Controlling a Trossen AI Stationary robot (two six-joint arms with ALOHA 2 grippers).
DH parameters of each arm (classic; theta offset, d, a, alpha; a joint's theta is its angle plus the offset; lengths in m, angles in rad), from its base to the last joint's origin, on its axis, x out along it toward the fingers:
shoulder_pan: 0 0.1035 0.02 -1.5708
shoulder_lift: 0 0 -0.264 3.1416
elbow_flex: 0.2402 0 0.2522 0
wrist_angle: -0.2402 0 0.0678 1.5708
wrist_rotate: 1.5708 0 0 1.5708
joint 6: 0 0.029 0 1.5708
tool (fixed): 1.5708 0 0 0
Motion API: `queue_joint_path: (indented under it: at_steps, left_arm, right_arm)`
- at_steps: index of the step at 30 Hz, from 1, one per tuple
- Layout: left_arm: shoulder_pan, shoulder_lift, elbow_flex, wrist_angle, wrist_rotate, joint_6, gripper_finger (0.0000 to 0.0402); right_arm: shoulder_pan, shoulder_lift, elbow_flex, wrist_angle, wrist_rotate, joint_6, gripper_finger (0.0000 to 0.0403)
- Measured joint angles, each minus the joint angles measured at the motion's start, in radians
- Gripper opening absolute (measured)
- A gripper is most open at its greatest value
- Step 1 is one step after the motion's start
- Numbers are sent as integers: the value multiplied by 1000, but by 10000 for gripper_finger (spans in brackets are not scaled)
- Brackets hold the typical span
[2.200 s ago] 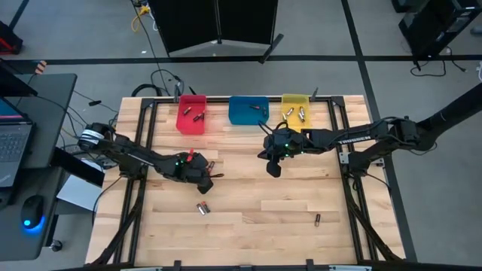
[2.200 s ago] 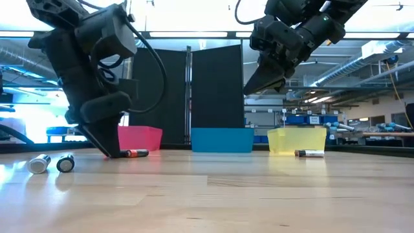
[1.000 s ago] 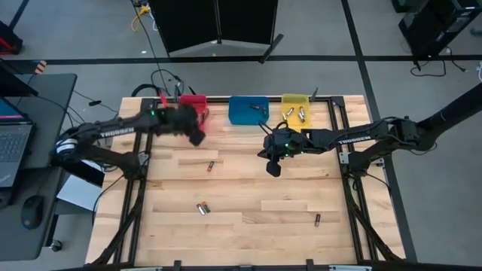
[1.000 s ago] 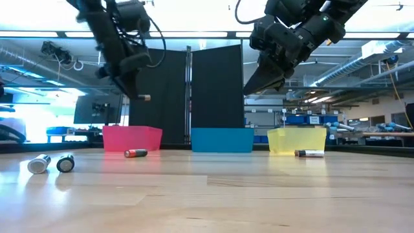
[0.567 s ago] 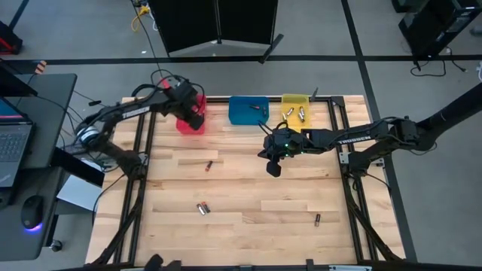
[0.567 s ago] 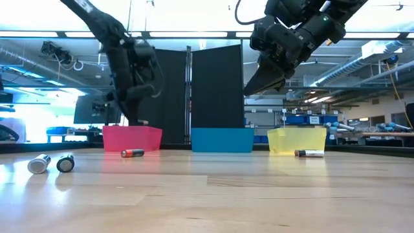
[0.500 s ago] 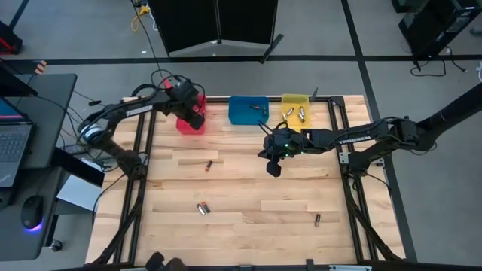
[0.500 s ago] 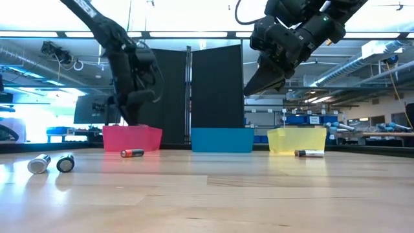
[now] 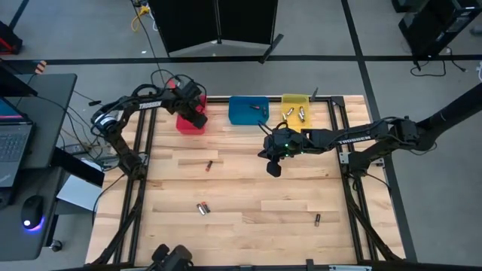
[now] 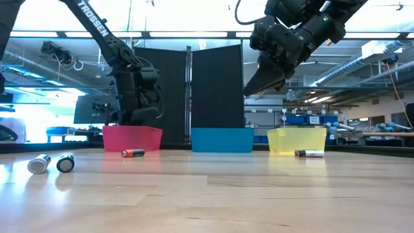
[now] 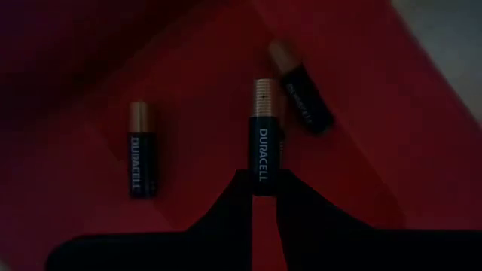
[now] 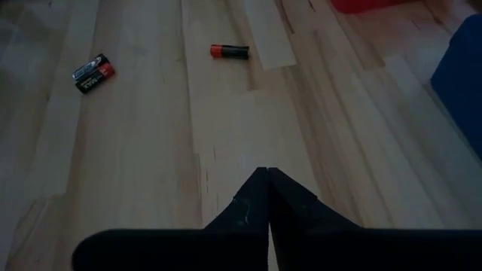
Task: Sort batteries
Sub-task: Put the brown battery into the red bin
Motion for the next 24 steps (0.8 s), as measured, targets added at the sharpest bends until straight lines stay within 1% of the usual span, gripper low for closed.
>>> queue_joint_path:
  at_steps: [5,9,14,16,21,24]
  left_arm:
    - [3,46,35,6,-5,1,39]
    - [4,60,50,5,-8,3,39]
    - [4,60,50,4,-8,3,39]
    - [4,60,50,2,-8,3,52]
    - [4,62,49,-2,-8,20,101]
    - [4,62,48,1,-8,22,113]
  right_arm:
    - [0,0,0,0,0,0,14]
    - [0,0,0,-1,0,2,20]
    - [0,0,0,-1,0,0,10]
    - [0,0,0,-1,0,0,10]
    - [0,0,0,-1,0,0,21]
    - [0,0,0,-1,0,-1,20]
